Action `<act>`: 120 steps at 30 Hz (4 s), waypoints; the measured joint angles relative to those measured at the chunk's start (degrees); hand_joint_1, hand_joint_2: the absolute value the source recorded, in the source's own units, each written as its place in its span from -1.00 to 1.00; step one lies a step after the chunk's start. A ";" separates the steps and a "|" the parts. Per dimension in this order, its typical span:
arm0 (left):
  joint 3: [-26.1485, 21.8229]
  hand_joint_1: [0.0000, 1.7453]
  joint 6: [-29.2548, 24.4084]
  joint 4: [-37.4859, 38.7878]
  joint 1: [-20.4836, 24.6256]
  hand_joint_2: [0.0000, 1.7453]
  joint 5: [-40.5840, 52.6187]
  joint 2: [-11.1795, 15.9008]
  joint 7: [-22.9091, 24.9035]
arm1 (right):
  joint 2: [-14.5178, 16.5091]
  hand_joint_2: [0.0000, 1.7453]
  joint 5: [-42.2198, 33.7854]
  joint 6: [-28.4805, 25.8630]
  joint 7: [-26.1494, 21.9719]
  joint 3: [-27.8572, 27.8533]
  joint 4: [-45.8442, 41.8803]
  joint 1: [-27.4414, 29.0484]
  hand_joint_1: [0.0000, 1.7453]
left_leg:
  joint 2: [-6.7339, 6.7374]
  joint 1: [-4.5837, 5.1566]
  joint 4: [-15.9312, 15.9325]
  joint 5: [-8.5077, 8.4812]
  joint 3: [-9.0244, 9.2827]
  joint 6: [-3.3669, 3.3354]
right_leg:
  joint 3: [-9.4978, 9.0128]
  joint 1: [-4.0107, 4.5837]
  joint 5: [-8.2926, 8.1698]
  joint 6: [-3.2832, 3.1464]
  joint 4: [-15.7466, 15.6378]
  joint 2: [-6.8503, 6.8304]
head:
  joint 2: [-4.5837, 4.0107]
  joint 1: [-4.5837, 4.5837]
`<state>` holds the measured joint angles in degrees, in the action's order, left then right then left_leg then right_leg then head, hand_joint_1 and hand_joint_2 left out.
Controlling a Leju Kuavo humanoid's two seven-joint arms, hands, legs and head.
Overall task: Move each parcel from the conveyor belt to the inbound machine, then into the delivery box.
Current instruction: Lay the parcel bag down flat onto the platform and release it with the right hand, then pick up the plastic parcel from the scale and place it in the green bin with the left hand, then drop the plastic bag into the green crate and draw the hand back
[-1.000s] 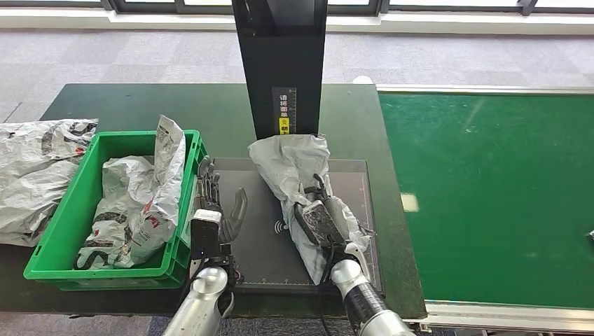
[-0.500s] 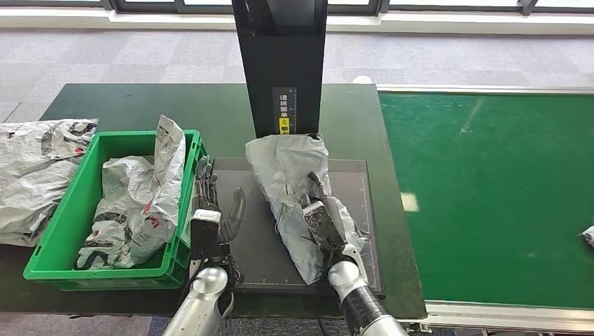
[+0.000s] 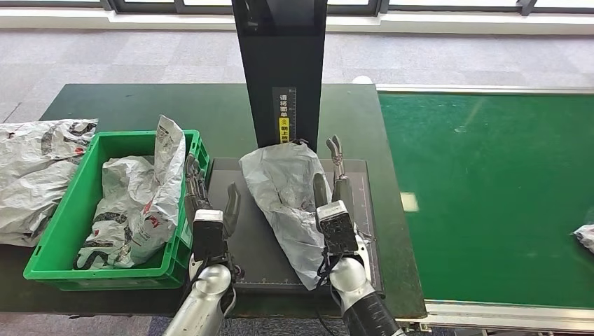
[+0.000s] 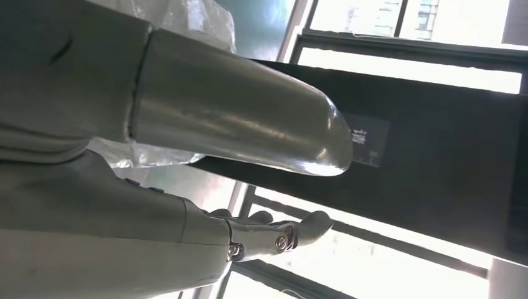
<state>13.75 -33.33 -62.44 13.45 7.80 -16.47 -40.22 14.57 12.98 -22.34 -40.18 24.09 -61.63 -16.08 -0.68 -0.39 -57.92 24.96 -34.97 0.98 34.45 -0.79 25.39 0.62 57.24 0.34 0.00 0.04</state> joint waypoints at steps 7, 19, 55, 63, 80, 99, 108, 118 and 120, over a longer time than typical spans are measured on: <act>3.31 -1.00 0.95 -1.69 0.20 1.00 5.04 0.21 0.00 | -0.77 0.00 11.49 -15.70 -0.01 0.45 -8.09 2.66 -1.00 | -0.04 0.00 -0.01 0.00 0.00 0.00 | 0.00 -0.01 0.00 0.00 0.00 -0.03 | 0.00 0.00; 10.63 -1.00 10.19 10.94 6.69 1.00 28.28 -1.60 2.97 | -0.77 1.00 18.78 -17.77 0.08 -6.76 -21.80 6.24 -1.00 | 0.24 0.03 -0.02 0.03 0.09 -0.02 | 0.03 -0.03 -0.06 0.03 -0.04 0.16 | 0.00 0.00; 18.88 1.00 21.94 39.12 17.75 1.00 58.46 -4.07 34.69 | -0.78 1.00 17.27 -17.75 0.07 -10.14 -24.92 7.27 -1.00 | 0.12 0.03 0.01 0.13 0.53 -0.12 | -0.58 -0.03 0.05 0.05 -0.05 0.00 | 0.00 0.00; 19.06 1.00 22.05 39.19 17.82 1.00 58.91 -4.07 35.02 | -0.78 1.00 17.05 -17.75 0.07 -10.14 -24.92 7.27 -1.00 | 0.12 0.03 0.01 0.15 0.64 -0.13 | -0.67 -0.03 0.06 0.06 -0.05 0.01 | 0.00 0.00; 19.17 1.00 22.22 39.19 17.87 1.00 59.49 -4.05 35.57 | -0.78 1.00 16.73 -17.75 0.07 -10.14 -24.92 7.27 -1.00 | 0.12 0.03 0.01 0.17 0.82 -0.15 | -0.87 -0.03 0.07 0.05 -0.06 0.00 | 0.00 0.00; 33.04 1.00 -7.02 -13.23 23.89 1.00 79.60 22.85 78.42 | -0.76 1.00 17.54 -17.70 0.07 -10.14 -24.46 7.61 -1.00 | 0.05 -0.04 0.01 -0.04 0.37 0.06 | -0.30 0.04 0.00 -0.10 0.12 0.01 | 0.00 0.01; 29.80 1.00 -7.02 -23.34 24.53 1.00 79.60 30.81 74.67 | -0.76 1.00 16.97 -17.70 0.06 -10.14 -24.46 7.75 -1.00 | 0.18 -0.01 0.02 -0.01 0.42 0.08 | -0.28 0.00 0.00 -0.10 0.13 0.14 | 0.00 0.02; -17.66 1.00 -6.85 -32.71 7.56 1.00 79.60 8.43 5.62 | -0.78 1.00 16.81 -17.77 0.08 -10.19 -24.62 8.76 -1.00 | 0.82 0.19 -0.07 0.32 0.44 -0.02 | -0.10 -0.08 0.02 0.01 0.07 0.75 | 0.00 0.02; -20.62 1.00 -6.82 -30.84 6.52 1.00 79.60 8.55 14.35 | -0.78 1.00 16.98 -17.74 0.04 -10.19 -24.84 8.85 -1.00 | 0.76 0.15 -0.06 0.25 0.40 0.02 | -0.10 -0.01 0.03 -0.02 0.11 0.67 | 0.00 -0.01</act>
<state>-6.87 -40.15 -93.29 19.96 87.41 -7.92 -25.87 13.79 29.96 -40.07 -40.13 13.90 -86.47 -7.23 0.08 -0.24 -57.98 25.22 -34.57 1.00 34.35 -0.80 25.42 0.60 57.34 1.00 0.00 0.03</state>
